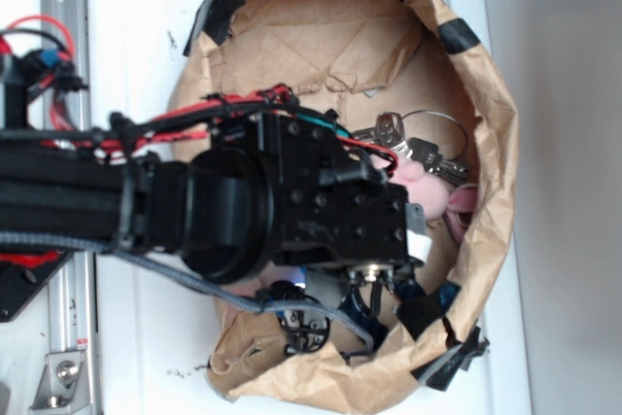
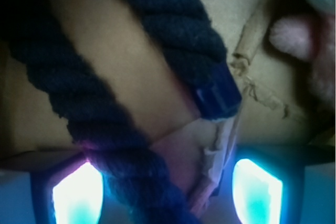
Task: Grab the blue rope.
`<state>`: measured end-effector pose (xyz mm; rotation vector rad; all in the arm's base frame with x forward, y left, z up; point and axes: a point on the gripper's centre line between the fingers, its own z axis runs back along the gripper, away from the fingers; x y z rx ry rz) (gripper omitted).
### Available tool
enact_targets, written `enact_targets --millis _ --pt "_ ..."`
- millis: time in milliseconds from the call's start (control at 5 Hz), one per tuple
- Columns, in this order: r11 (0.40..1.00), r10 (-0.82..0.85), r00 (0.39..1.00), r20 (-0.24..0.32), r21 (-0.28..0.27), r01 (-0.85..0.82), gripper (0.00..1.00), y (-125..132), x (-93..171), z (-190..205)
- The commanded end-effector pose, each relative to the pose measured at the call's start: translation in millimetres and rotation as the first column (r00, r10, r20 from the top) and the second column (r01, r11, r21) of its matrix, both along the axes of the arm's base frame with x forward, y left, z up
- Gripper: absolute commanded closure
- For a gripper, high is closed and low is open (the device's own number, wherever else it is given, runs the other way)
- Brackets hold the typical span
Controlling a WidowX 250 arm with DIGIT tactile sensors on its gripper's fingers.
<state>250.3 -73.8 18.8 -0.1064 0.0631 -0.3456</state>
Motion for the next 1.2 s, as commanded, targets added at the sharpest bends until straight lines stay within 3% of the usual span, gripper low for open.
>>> enact_targets --millis 0,200,400,600,800,1000 --pt "0.999 0.030 0.998 0.049 -0.047 -0.028 1.00 3 4 -9" --pt "0.997 0.059 0.997 0.052 -0.062 -0.056 1.00 5 -2 -8" --pt "0.996 0.090 0.984 0.152 -0.008 -0.090 1.00 16 -5 17" --pt "0.975 0.209 0.936 0.282 0.008 -0.220 1.00 30 -2 66" --pt "0.945 0.305 0.891 0.336 0.006 -0.326 1.00 48 -2 116" --pt "0.915 0.389 0.861 0.327 -0.023 -0.404 1.00 79 2 152"
